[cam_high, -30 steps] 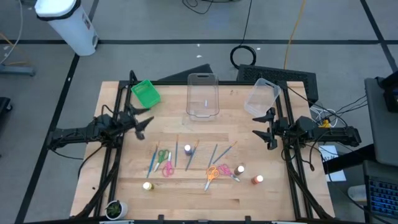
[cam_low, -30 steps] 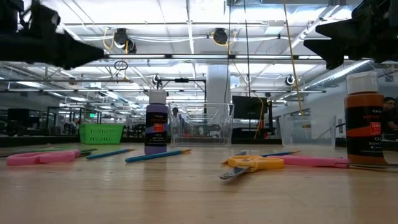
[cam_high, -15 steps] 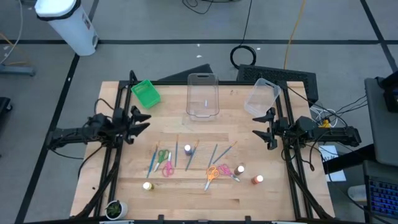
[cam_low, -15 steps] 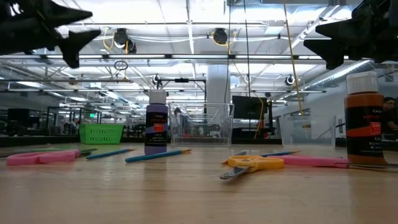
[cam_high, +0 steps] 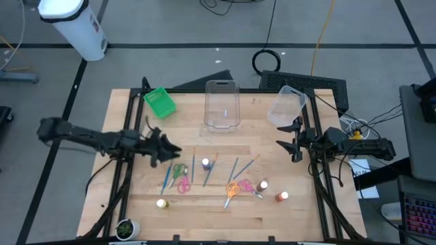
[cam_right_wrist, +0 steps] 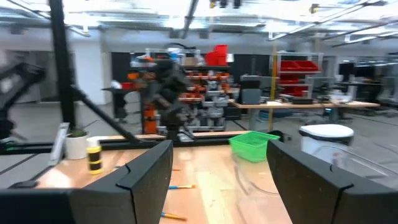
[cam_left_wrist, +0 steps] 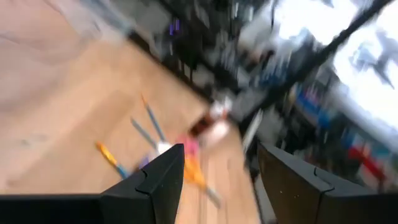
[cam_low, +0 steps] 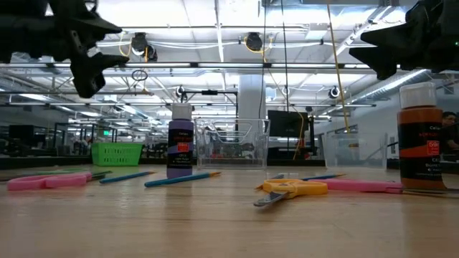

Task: Pick & Place Paint Supplies
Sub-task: Put the green scissor into the green bin

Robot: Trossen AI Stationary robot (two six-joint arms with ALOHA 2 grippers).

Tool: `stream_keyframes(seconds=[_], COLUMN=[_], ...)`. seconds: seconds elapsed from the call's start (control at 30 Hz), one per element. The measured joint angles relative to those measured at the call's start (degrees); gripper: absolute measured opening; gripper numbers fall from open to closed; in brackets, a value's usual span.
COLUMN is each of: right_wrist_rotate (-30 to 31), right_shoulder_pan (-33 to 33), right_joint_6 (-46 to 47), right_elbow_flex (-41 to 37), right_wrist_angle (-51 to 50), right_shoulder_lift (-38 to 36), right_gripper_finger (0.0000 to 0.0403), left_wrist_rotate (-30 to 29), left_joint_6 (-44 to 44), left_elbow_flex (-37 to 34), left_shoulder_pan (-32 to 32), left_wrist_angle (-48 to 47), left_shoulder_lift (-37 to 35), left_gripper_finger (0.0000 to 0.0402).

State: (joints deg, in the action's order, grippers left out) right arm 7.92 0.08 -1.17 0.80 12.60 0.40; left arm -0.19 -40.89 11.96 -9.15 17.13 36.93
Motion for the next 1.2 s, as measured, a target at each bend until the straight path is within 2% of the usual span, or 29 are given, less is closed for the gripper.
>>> stream_keyframes(seconds=[0.13,0.23,0.43,0.53,0.67,0.83,1.0,1.2], right_wrist_rotate=[1.47,1.31,1.31,1.31,1.29,1.29,1.29,1.29], right_shoulder_pan=[0.00,0.00,0.00,0.00,0.00,0.00,0.00,0.00], right_joint_6=[0.02,0.02,0.02,0.02,0.03,0.04,0.04,0.04], right_elbow_flex=[0.00,0.00,0.01,0.00,0.01,0.00,0.00,0.00], right_wrist_angle=[0.00,0.00,0.00,0.00,0.00,0.00,0.00,0.00], right_shoulder_lift=[0.00,0.00,-0.01,0.00,0.00,0.00,0.00,0.00], right_gripper_finger=[0.0251,0.0251,0.0251,0.0251,0.0251,0.0251,0.0251,0.0251], left_wrist_rotate=[-0.92,-2.80,-2.66,-1.36,0.22,-0.17,0.09,-0.78], left_joint_6=[4.26,4.02,2.50,-1.10,-6.57,-9.22,-5.78,-4.80], left_elbow_flex=[9.48,15.09,22.20,23.99,24.20,24.20,24.40,24.35], left_shoulder_pan=[-5.03,-8.18,-11.54,-12.21,-12.63,-12.71,-12.69,-12.48], left_wrist_angle=[-11.81,-19.22,-27.08,-28.06,-30.00,-36.19,-36.38,-36.36], left_shoulder_lift=[10.69,18.05,31.00,36.09,40.86,46.12,48.79,47.80], left_gripper_finger=[0.0212,0.0212,0.0212,0.0212,0.0212,0.0212,0.0211,0.0211])
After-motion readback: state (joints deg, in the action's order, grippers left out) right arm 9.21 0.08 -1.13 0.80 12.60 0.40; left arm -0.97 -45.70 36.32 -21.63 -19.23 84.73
